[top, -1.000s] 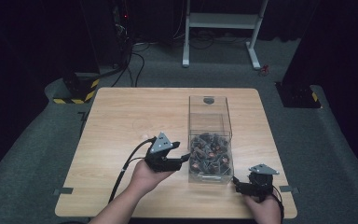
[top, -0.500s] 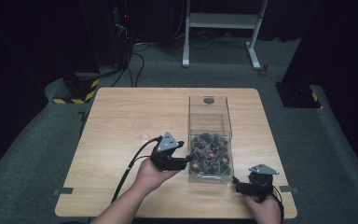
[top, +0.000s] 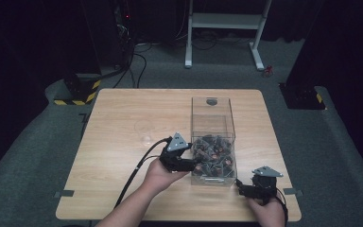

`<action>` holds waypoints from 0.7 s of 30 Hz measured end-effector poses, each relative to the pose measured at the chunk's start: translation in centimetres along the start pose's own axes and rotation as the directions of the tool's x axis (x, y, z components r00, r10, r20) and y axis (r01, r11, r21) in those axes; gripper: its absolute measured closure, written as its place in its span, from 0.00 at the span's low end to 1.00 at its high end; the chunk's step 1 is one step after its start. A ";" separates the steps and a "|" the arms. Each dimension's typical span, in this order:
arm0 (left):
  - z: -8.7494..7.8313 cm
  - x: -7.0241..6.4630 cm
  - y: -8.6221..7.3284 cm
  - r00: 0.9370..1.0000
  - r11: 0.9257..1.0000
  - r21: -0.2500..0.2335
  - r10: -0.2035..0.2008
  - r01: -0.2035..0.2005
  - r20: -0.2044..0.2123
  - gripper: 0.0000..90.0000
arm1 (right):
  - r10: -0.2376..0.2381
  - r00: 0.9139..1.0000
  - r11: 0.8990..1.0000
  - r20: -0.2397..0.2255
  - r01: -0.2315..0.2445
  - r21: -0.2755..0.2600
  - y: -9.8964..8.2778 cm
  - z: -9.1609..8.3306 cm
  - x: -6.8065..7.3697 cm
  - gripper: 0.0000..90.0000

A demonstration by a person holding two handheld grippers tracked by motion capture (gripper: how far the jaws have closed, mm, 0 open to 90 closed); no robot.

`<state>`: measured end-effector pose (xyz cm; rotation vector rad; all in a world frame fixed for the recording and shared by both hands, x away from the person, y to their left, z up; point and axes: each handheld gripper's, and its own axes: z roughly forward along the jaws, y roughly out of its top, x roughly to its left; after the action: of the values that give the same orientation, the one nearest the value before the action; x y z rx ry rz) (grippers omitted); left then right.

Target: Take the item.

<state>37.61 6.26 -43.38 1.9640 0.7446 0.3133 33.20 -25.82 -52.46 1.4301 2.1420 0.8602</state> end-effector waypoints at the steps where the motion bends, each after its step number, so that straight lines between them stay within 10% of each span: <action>1: 0.1 0.0 0.0 1.000 1.000 0.001 0.001 -0.001 0.000 0.39 | 0.000 1.000 1.000 0.000 0.000 0.000 0.0 0.0 0.0 0.09; 21: 1.7 -0.1 -0.1 0.999 1.000 0.007 -0.020 0.019 0.045 0.56 | -0.003 1.000 1.000 -0.003 0.003 0.000 0.0 0.0 0.0 0.09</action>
<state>38.36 5.05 -44.26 1.9624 0.7364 0.2548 33.19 -25.81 -52.46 1.4269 2.1459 0.8615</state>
